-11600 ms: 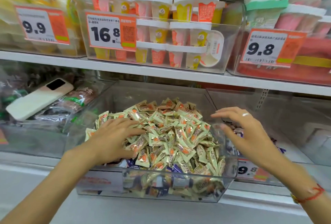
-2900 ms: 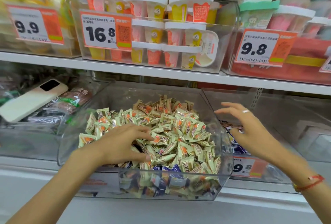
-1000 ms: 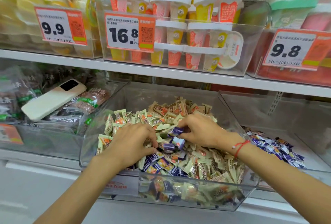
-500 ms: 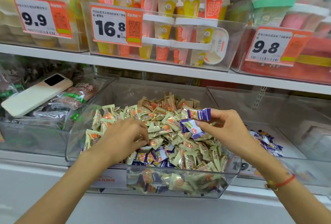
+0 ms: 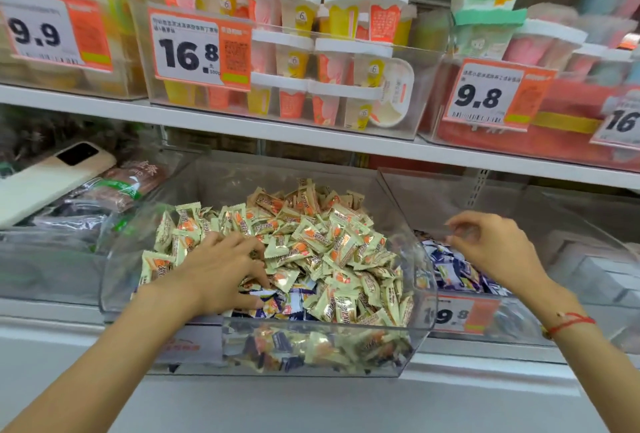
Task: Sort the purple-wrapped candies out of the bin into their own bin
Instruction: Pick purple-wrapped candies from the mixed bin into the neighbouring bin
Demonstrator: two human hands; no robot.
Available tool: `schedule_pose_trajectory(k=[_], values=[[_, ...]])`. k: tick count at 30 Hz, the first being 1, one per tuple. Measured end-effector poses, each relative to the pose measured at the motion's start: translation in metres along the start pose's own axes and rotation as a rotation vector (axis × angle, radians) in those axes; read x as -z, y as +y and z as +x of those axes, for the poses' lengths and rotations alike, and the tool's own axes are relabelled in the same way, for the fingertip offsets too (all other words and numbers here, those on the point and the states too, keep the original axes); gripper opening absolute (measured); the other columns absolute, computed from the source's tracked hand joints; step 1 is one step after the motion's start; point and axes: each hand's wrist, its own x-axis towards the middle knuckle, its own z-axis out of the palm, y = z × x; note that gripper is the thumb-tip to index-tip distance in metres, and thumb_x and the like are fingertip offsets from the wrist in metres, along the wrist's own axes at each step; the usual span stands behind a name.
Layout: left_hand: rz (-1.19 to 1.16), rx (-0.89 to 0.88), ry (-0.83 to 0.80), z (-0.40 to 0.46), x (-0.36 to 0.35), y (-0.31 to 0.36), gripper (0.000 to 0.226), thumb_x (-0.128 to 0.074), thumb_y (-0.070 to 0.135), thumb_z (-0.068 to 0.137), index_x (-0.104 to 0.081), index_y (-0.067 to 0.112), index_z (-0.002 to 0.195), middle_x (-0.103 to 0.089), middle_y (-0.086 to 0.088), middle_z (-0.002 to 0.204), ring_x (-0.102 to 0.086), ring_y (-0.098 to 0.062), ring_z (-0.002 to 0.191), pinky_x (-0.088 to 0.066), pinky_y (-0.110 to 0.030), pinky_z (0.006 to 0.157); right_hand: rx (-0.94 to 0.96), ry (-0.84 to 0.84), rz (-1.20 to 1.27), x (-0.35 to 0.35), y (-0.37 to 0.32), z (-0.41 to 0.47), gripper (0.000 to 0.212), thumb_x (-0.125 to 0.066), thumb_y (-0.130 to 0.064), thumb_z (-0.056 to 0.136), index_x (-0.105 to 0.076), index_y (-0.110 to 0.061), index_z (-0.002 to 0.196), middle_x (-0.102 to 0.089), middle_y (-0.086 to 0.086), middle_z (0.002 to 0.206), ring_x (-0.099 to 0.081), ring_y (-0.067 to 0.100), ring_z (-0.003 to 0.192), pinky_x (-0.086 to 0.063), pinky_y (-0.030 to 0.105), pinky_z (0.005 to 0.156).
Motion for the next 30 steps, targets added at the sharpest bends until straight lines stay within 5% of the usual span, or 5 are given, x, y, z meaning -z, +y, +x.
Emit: schedule_pose_trajectory(k=[5,12,18,25,30], values=[[-0.178,-0.020,0.075,-0.001,-0.001,-0.005,0.028,-0.059,0.052,0.086,-0.063,0.039,0.111,-0.039,0.016,0.139,-0.029,-0.004,0.126,-0.020,-0.029,0.097,0.365,0.235,0.292,-0.002,-0.069,-0.026,0.016,-0.069,-0.013,0.083,-0.073,-0.028,0.089,-0.067,-0.018,0.082,-0.060,-0.002,0.077,-0.045,0.009,0.066],[-0.276,0.097,0.231,-0.021,0.001,-0.021,0.033,-0.060,0.052,0.086,-0.067,0.035,0.113,-0.051,0.022,0.118,-0.042,-0.002,0.110,-0.037,-0.023,0.091,0.821,-0.677,0.035,-0.066,-0.159,-0.027,0.045,-0.067,-0.036,0.087,-0.056,-0.032,0.131,-0.062,-0.009,0.124,-0.053,-0.003,0.100,-0.044,0.021,0.088],[-0.265,0.190,0.272,-0.022,0.007,-0.018,0.032,-0.062,0.052,0.084,-0.067,0.037,0.112,-0.058,0.020,0.117,-0.047,-0.008,0.112,-0.042,-0.031,0.089,0.998,-0.721,-0.177,-0.093,-0.182,-0.021,0.073,-0.064,-0.062,0.079,-0.042,-0.033,0.142,-0.055,0.001,0.124,-0.053,0.023,0.100,-0.041,0.032,0.075],[-0.349,0.243,0.214,-0.024,0.012,-0.016,0.029,-0.062,0.051,0.085,-0.067,0.038,0.111,-0.057,0.019,0.121,-0.044,-0.009,0.116,-0.042,-0.034,0.090,0.981,-0.805,-0.059,-0.087,-0.179,-0.017,0.033,-0.066,-0.035,0.089,-0.067,-0.016,0.116,-0.068,0.003,0.110,-0.061,0.021,0.098,-0.049,0.039,0.086],[-0.400,0.158,0.158,-0.026,0.011,-0.017,0.024,-0.056,0.044,0.092,-0.068,0.032,0.108,-0.058,0.012,0.119,-0.043,-0.014,0.114,-0.038,-0.035,0.094,0.781,-0.724,0.165,-0.080,-0.163,-0.015,0.029,-0.070,-0.029,0.086,-0.070,-0.024,0.115,-0.069,-0.008,0.110,-0.058,0.000,0.092,-0.045,0.020,0.082]])
